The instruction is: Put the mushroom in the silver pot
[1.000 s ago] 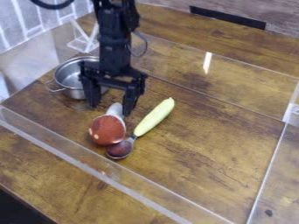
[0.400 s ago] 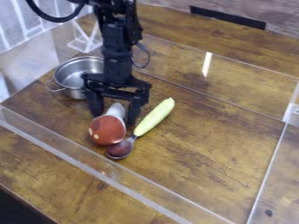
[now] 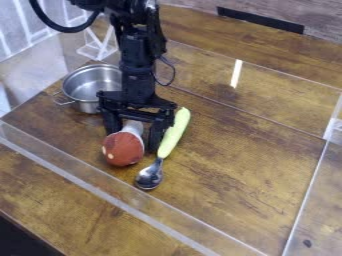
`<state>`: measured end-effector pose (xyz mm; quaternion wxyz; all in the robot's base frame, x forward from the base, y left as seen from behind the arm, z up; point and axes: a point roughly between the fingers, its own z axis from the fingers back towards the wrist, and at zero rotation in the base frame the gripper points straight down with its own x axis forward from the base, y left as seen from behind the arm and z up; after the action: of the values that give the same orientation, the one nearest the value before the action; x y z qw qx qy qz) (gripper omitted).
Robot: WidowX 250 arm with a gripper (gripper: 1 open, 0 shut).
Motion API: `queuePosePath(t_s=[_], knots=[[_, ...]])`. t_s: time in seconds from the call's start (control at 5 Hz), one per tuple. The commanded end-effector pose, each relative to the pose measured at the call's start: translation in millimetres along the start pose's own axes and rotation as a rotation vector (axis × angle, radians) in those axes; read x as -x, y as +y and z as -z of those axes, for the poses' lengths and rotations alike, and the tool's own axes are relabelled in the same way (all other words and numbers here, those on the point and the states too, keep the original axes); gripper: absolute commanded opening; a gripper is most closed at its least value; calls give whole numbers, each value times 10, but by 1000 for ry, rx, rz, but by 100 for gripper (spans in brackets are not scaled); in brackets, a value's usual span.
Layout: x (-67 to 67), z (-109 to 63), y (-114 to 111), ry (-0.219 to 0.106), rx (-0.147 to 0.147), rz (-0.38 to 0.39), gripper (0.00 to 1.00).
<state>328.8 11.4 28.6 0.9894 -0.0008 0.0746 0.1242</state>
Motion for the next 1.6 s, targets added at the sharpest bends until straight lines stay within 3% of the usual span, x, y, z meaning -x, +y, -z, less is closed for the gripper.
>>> queuePosePath(t_s=[0.0, 0.4, 0.6, 0.8, 1.0, 1.2, 1.4], knots=[[-42, -281, 96, -78, 36, -36, 100], [-136, -490, -15, -84, 38, 56, 100], [-192, -409, 96, -82, 37, 54, 0], [-196, -467, 26, -82, 32, 79, 0], [-191, -816, -23, -100, 29, 126, 0], [-132, -959, 42, -112, 26, 147, 100], [-66, -893, 114, -100, 19, 155, 100]])
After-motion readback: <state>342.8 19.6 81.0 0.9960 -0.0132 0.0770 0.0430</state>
